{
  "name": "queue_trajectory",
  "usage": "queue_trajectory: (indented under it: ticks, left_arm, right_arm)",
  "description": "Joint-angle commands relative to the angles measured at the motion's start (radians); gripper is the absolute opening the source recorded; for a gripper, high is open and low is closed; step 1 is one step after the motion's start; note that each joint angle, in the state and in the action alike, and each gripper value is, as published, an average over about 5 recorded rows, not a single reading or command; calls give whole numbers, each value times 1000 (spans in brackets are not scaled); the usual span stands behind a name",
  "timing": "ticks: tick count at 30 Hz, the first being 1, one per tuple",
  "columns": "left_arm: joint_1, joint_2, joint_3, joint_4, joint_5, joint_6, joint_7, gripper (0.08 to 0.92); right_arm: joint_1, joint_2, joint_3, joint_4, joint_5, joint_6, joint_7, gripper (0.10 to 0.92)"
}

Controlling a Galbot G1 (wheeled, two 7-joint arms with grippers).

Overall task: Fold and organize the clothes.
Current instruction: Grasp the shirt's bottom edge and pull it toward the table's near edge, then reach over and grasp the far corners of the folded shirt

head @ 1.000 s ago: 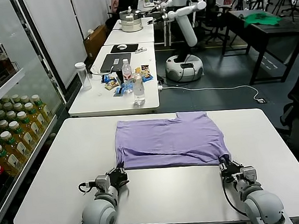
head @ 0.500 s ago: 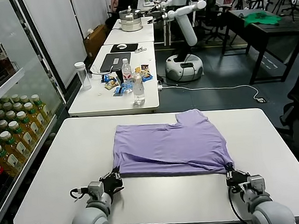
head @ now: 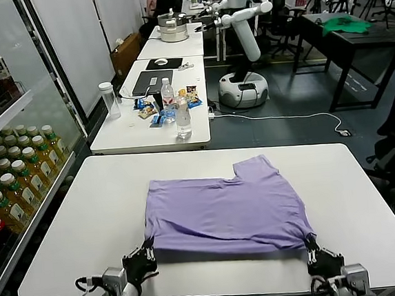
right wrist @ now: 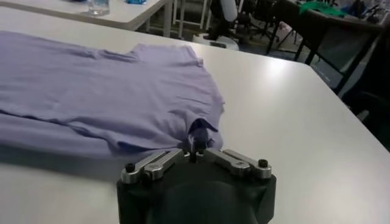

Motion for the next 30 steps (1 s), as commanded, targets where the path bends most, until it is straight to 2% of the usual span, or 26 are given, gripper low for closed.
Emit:
queue_trajectory:
  ticks: [1, 5, 9, 13, 22, 27, 30]
  left_arm:
    - [100, 14, -17, -82, 22, 26, 2, 94]
    - [104, 16, -33, -102, 35, 15, 0, 151]
    - [76, 9, -46, -128, 69, -84, -7, 269]
    - [-4, -2, -32, -102, 62, -109, -12, 381]
    - [-321, -14, 65, 175, -30, -97, -33, 641]
    - [-478, -36, 132, 313, -84, -60, -47, 778]
    - [-558, -55, 166, 395, -106, -35, -55, 815]
  right_arm:
    - [-112, 27, 13, 105, -99, 32, 3, 204]
    - [-48, 12, 31, 114, -33, 96, 30, 316]
    - [66, -17, 43, 58, 48, 109, 56, 437]
    - [216, -61, 24, -29, 110, 82, 75, 550]
    - [630, -154, -142, -321, 235, -13, 129, 790]
    - [828, -183, -262, -495, 285, -32, 136, 821]
    - [926, -183, -319, -591, 312, -32, 132, 822]
